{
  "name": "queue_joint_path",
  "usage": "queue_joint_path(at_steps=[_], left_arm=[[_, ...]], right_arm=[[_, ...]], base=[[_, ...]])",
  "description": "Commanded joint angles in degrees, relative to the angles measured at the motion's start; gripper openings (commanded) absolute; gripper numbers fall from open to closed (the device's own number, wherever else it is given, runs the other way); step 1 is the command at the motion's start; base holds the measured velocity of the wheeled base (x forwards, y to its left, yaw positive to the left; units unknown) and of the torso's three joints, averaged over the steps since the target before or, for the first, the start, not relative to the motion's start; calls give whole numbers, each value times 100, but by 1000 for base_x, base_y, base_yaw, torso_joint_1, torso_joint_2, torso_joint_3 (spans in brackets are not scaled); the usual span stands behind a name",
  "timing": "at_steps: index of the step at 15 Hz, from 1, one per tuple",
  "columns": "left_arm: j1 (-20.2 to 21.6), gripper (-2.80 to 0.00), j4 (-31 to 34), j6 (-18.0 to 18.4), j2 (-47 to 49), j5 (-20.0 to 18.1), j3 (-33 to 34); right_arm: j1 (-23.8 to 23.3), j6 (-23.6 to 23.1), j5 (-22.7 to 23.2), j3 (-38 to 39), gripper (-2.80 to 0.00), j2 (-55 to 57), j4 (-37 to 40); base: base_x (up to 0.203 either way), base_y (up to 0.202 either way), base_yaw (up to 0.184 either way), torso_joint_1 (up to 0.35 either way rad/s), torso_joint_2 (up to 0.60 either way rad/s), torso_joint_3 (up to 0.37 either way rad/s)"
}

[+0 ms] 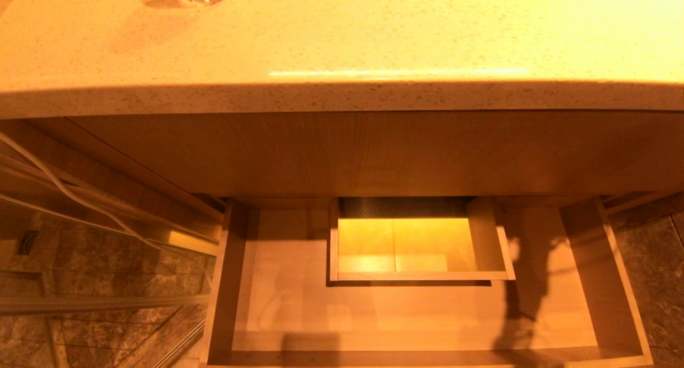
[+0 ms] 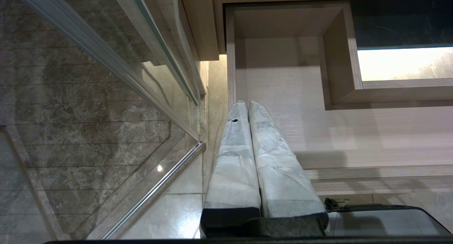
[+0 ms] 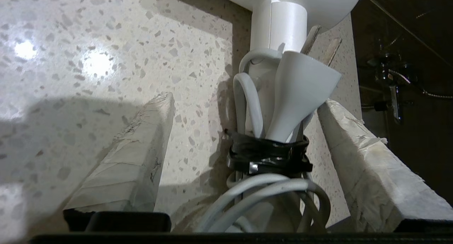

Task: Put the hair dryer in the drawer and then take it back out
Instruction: Place it on the countertop

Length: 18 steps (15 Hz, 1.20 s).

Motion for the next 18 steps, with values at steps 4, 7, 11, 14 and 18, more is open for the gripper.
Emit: queue_joint_path(at_steps=[4, 7, 11, 14, 18], left_arm=[[0, -280, 3, 2, 0, 1, 9], [0, -280, 5, 2, 0, 1, 9], [0, -280, 4, 2, 0, 1, 9], [0, -280, 3, 2, 0, 1, 9], [0, -280, -4, 2, 0, 1, 9]], right_arm=[[-113, -129, 1, 901, 0, -765, -419], [-349, -124, -8, 861, 0, -727, -460], [-455, -132, 37, 917, 0, -927, -389], [-456, -135, 17, 723, 0, -931, -384], [-455, -115, 16, 878, 0, -1178, -368]], base=[[0, 0, 0, 0, 0, 0], [0, 0, 0, 0, 0, 0], [0, 0, 0, 0, 0, 0], [0, 0, 0, 0, 0, 0], [0, 0, 0, 0, 0, 0]])
